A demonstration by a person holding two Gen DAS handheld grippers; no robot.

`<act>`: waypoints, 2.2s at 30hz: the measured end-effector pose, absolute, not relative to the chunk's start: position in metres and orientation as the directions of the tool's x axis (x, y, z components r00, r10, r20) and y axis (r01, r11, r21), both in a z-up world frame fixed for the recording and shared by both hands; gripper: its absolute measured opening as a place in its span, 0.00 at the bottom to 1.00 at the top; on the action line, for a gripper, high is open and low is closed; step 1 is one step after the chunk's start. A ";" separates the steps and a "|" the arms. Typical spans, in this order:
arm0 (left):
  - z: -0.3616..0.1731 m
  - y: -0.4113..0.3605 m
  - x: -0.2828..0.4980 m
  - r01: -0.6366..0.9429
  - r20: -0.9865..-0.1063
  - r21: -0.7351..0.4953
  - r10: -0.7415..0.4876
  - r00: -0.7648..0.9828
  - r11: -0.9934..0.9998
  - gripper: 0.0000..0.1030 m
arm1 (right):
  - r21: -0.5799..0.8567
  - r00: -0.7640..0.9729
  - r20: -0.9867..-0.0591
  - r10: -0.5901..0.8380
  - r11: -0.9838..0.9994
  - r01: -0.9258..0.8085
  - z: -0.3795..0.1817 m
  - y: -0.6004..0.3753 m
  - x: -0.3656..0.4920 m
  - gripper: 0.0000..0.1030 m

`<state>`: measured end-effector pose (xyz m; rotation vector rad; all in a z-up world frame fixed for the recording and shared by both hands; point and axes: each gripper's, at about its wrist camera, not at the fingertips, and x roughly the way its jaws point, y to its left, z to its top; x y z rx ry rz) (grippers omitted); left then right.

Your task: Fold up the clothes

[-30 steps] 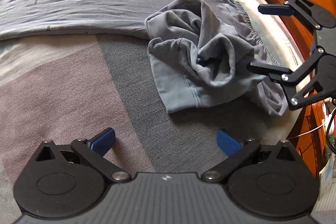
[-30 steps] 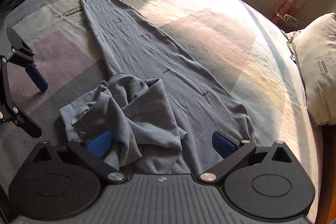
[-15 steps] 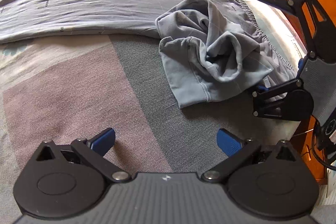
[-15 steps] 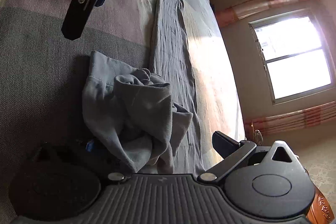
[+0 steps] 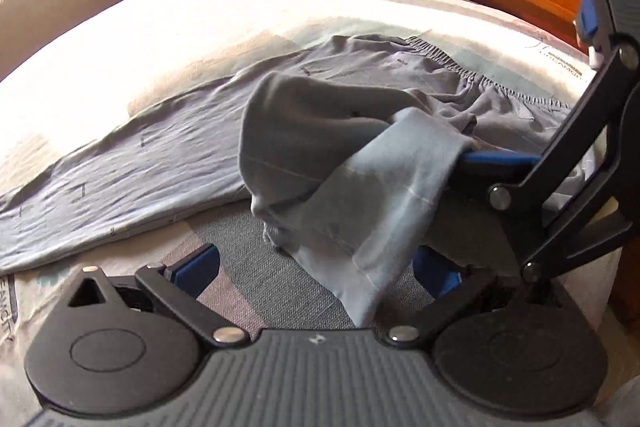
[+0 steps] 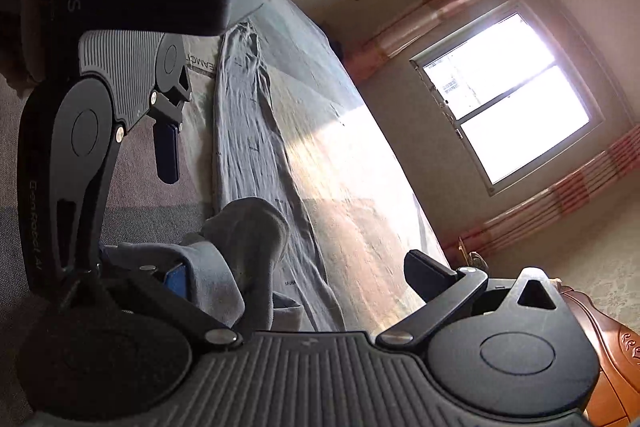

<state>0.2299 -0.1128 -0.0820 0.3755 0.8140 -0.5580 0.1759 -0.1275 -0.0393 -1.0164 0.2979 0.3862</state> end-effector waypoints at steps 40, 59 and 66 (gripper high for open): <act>-0.057 -0.066 0.213 0.026 -0.527 0.388 0.198 0.827 0.921 1.00 | -0.488 0.659 -0.751 0.054 0.626 -0.608 -0.072 -0.152 0.164 1.00; -0.048 0.071 0.192 -0.292 -0.480 0.525 0.561 0.675 0.800 1.00 | -0.406 0.595 -0.799 0.085 0.653 -0.639 -0.068 -0.122 0.170 1.00; -0.039 0.110 0.179 -0.369 -0.511 0.501 0.611 0.605 0.783 1.00 | -0.346 0.534 -0.840 0.097 0.662 -0.665 -0.069 -0.121 0.165 1.00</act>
